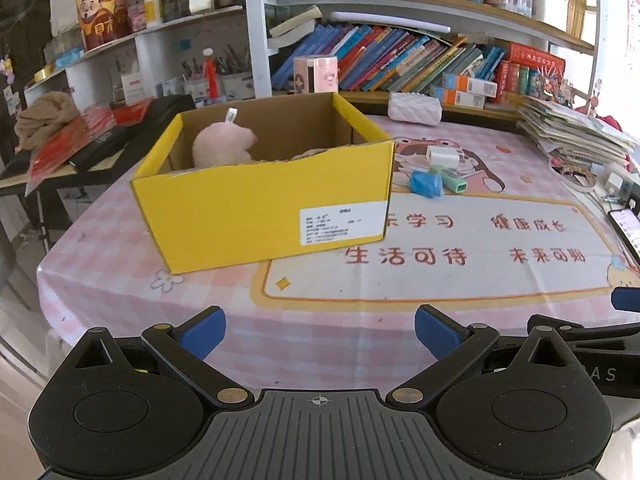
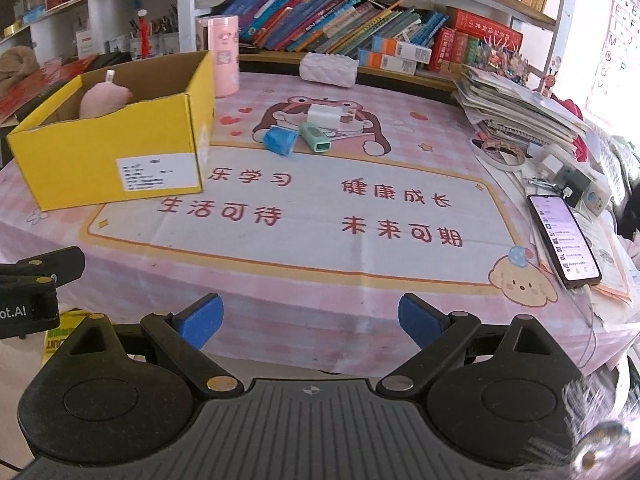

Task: Organize objects
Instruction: 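Lift both open tools out of the yellow box and back away, then move left tool toward blue cap while right tool approaches mint-green stapler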

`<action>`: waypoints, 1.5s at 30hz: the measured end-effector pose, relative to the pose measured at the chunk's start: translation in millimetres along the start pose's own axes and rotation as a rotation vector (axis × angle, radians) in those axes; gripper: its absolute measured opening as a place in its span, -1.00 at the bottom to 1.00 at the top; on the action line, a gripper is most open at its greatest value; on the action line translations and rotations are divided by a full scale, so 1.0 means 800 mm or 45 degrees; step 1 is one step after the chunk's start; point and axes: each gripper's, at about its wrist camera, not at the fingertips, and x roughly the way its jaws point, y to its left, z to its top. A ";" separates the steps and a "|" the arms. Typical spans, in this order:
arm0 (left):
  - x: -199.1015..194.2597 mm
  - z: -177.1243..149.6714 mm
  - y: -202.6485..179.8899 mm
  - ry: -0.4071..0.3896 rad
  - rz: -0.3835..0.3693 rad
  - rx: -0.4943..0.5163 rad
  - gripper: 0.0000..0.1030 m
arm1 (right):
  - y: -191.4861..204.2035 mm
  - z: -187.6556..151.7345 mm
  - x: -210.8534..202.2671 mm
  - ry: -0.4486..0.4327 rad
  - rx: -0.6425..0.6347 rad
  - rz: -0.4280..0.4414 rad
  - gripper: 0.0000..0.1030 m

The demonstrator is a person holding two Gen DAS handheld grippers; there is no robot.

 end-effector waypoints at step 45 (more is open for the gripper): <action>0.116 0.114 -0.162 -0.016 0.014 -0.070 0.98 | -0.155 0.145 0.134 -0.054 -0.102 0.176 0.58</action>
